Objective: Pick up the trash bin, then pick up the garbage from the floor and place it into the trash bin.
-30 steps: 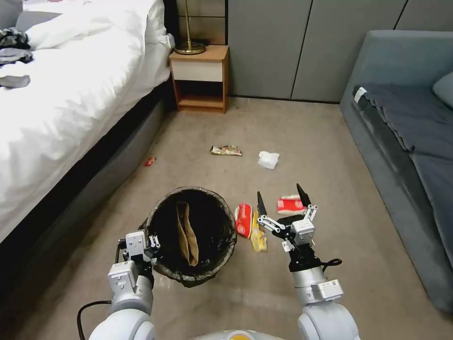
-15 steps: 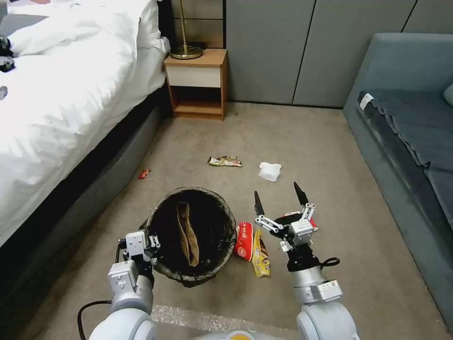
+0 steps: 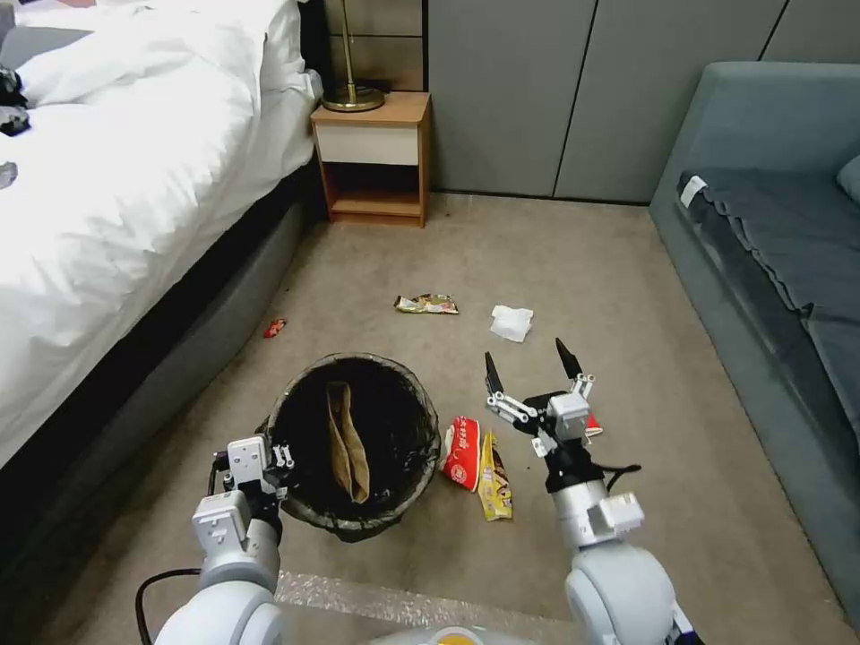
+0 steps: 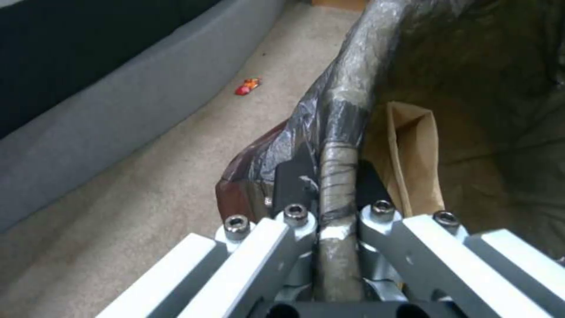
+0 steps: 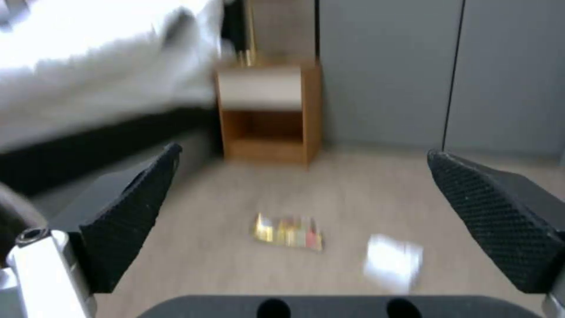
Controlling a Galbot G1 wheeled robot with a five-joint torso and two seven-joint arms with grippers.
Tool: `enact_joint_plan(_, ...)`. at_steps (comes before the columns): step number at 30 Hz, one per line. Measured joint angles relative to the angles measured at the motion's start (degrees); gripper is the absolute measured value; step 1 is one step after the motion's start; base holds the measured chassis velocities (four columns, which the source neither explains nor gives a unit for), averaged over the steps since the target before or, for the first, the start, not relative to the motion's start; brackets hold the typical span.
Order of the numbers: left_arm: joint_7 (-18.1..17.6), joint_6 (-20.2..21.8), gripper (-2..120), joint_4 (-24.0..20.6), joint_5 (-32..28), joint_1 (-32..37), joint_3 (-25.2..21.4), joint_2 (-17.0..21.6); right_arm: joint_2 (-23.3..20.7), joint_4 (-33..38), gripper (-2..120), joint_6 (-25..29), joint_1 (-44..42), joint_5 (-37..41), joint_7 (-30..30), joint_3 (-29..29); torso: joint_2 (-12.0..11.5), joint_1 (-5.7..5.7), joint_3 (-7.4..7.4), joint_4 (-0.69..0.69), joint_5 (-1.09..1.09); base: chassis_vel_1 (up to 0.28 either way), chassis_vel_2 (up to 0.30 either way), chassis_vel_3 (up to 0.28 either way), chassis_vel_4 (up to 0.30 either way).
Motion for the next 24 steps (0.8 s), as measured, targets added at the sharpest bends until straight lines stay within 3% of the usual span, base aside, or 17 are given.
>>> enact_joint_plan(1,0.0,0.0,0,0.0,0.0,0.0,0.0,0.0,0.0,0.0,100,0.0,0.0,0.0,0.0,0.0,0.0,0.0,0.0,0.0,0.0,0.0,0.0,0.0,0.0)
enact_joint_plan(3,0.0,0.0,0,-0.3,-0.5,0.1,-0.4,0.1,-2.1,-1.3,100,-8.0,3.1,7.0,2.8,-1.3,0.0,0.0,0.0,0.0,0.0,0.0,0.0,0.0,0.0)
enact_joint_plan(7,0.0,0.0,0,-0.3,-0.9,0.0,-1.0,0.2,-3.9,-3.0,100,-12.9,5.5,12.1,4.1,-2.1,0.0,0.0,0.0,0.0,0.01,0.0,0.0,0.0,0.0)
enact_joint_plan(13,0.0,0.0,0,-0.3,-1.1,-0.6,-1.3,0.1,-9.9,-9.8,100,-24.9,11.2,20.7,3.0,-5.5,0.0,0.0,0.0,-0.01,0.0,0.0,0.0,0.0,0.0)
enact_joint_plan(24,0.0,0.1,0,0.4,-0.9,-1.4,-0.4,0.0,-12.3,-17.3,100,-32.0,15.2,24.3,2.6,-8.1,0.0,0.0,0.01,-0.01,0.0,0.0,0.0,0.0,0.0)
